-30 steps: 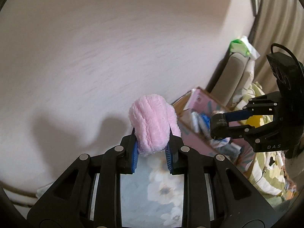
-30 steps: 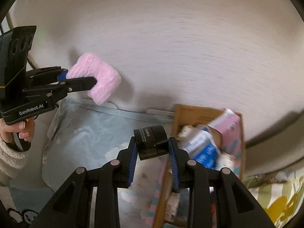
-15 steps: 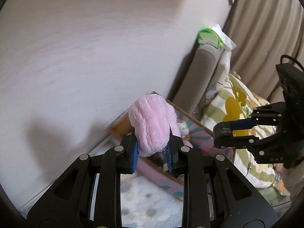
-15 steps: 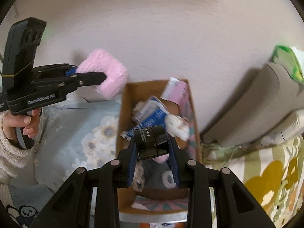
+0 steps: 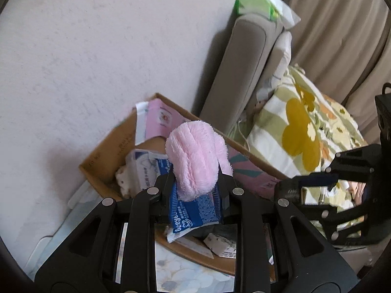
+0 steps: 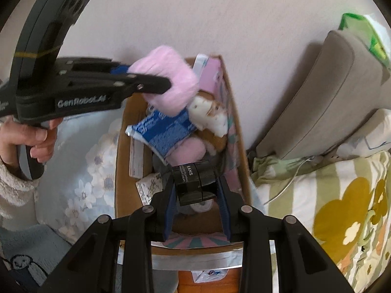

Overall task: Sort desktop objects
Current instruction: 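Carry the black jar and pink puff into the cardboard box and release both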

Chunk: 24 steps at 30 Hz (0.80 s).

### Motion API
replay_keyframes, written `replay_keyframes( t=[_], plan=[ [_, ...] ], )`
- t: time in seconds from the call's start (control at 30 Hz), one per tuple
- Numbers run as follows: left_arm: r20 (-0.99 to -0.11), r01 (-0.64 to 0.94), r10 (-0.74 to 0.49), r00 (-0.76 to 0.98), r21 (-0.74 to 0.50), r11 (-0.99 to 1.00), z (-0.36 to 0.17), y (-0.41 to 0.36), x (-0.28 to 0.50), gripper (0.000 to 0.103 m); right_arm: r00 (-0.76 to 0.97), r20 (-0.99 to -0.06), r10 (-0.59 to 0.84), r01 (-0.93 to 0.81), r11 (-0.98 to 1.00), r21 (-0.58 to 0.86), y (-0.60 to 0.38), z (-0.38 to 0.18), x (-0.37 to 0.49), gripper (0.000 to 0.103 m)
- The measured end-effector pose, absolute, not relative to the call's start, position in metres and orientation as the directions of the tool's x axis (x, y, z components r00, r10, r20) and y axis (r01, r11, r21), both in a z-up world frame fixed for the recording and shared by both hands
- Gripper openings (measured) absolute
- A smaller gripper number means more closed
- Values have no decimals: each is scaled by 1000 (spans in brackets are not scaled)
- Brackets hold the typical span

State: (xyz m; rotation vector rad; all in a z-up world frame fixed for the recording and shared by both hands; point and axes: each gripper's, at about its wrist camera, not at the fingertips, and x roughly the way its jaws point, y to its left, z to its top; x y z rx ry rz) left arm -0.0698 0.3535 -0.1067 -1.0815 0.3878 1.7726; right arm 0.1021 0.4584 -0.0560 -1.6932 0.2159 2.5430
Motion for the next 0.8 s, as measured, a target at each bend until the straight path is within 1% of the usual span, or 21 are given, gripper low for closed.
replay_keyframes(
  t=[0.2,0.63,0.77,0.8],
  plan=[
    [-825,-855,553,-114,-202,-477,-114,352,-71,21,-372,-927,-39,-127,-988,93,454,-70,99,29],
    [-829,-813,542,-136,-219,-539,-118,352,-85,21,-375,-926,-52,-117,-988,103,454,-72,92,29],
    [-839,-807,525,-145,-207,-553,-119,353,-85,21,-362,-931,-46,-124,-988,97,454,-76,89,30],
    [-842,-806,519,-147,-203,-557,-120,353,-86,22,-357,-933,-33,-134,-987,86,454,-77,88,31]
  ],
)
